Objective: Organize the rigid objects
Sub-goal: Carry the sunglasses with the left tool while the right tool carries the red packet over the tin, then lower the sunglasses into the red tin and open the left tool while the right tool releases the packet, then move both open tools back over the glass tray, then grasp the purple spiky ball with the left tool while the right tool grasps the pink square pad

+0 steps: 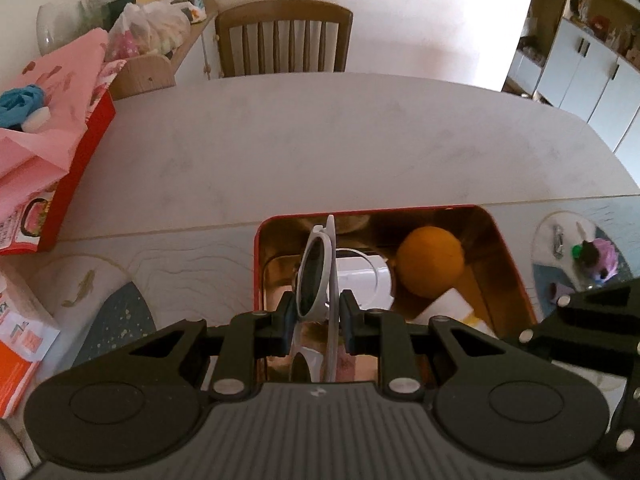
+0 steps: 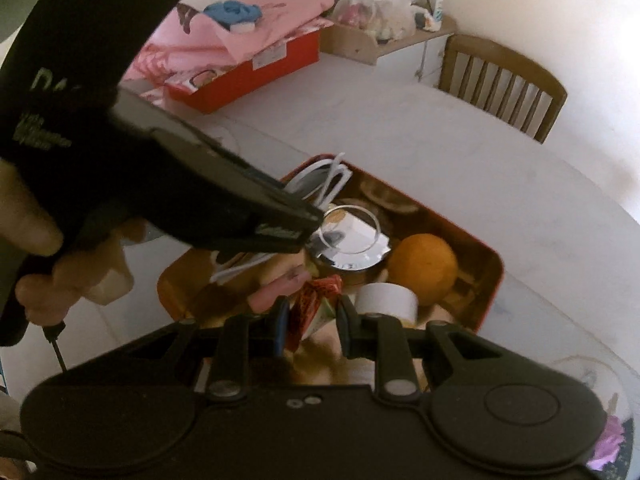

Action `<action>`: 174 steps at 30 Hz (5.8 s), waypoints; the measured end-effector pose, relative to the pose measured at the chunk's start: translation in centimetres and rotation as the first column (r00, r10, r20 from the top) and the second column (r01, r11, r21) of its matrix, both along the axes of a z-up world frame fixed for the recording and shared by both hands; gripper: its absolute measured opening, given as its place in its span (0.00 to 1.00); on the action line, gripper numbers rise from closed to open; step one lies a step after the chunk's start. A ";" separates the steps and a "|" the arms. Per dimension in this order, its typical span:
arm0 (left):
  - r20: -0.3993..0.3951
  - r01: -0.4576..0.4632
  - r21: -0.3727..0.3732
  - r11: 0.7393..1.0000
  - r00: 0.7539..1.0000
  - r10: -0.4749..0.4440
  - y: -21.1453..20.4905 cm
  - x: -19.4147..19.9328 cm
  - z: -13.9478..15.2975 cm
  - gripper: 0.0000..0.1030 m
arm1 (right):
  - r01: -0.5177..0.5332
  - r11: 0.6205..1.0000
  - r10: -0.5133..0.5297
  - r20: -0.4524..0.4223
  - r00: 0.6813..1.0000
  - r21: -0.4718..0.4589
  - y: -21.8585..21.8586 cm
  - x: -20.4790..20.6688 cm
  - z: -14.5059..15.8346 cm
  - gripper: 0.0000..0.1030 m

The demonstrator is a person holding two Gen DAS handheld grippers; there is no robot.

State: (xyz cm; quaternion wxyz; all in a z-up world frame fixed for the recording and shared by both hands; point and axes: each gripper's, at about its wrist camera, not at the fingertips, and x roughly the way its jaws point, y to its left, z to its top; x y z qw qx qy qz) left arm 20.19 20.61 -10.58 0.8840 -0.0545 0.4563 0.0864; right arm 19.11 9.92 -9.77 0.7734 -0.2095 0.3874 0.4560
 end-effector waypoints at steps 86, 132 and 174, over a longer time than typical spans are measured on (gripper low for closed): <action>0.171 0.116 -0.023 0.993 0.979 -0.110 -19.3 -3.4 5.5 0.78 | 0.382 0.895 -0.371 -0.093 0.924 0.231 -28.1 0.3 3.9 0.97; -0.043 0.204 0.069 0.977 0.979 -0.201 -31.8 11.4 -5.2 0.80 | 0.082 0.996 -0.081 -0.049 0.996 0.024 -28.8 7.3 -6.6 0.69; 0.048 0.099 0.064 0.993 0.994 -0.102 -28.7 7.3 -2.0 0.55 | 0.339 0.934 -0.326 -0.119 0.938 0.113 -33.2 6.3 -1.8 0.39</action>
